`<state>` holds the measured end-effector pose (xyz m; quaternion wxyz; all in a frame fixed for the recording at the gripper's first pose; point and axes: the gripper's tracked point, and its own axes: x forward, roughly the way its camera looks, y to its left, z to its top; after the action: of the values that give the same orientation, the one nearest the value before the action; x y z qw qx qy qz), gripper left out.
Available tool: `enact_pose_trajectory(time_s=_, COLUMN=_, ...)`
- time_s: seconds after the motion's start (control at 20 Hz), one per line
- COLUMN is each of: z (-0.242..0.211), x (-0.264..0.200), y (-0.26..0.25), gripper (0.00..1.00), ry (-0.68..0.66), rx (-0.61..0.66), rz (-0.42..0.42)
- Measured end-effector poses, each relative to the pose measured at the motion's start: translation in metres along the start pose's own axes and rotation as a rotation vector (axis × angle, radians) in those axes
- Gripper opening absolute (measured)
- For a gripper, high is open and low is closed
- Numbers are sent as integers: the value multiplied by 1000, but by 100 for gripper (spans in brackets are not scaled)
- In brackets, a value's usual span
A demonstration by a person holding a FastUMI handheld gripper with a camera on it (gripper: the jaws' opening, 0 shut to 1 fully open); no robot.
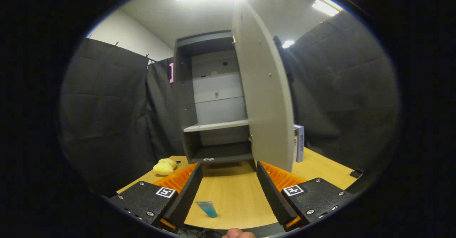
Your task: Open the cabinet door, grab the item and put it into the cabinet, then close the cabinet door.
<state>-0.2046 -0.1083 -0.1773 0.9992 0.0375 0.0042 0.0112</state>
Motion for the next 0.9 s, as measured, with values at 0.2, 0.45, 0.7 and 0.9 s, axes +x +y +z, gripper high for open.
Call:
enact_pose_trajectory(time_s=0.2, z=-73, x=41, y=41, gripper=94, ry=67, rx=-1, rz=49)
enact_pose_trajectory(time_s=0.45, z=-141, x=79, y=55, gripper=94, ry=142, rx=-51, rz=18)
enact_pose_trajectory(time_s=0.7, z=-199, x=86, y=49, gripper=94, ry=210, rx=-32, rz=-31)
enact_pose_trajectory(time_s=0.9, z=-206, x=88, y=50, gripper=81, ry=182, rx=-94, rz=-4)
